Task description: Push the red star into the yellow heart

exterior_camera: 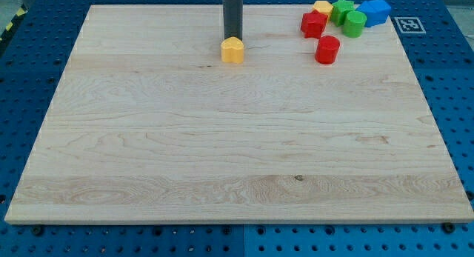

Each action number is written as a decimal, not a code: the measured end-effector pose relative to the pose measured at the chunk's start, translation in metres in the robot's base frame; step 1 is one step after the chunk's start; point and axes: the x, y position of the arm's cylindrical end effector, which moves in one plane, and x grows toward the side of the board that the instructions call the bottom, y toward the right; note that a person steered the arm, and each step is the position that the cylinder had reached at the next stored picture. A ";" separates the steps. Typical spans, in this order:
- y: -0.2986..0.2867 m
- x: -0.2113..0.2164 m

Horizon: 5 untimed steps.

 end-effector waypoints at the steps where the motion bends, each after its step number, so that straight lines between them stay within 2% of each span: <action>1: 0.066 -0.050; 2: 0.107 -0.098; 3: 0.116 -0.098; 4: 0.161 -0.099; 5: 0.159 -0.098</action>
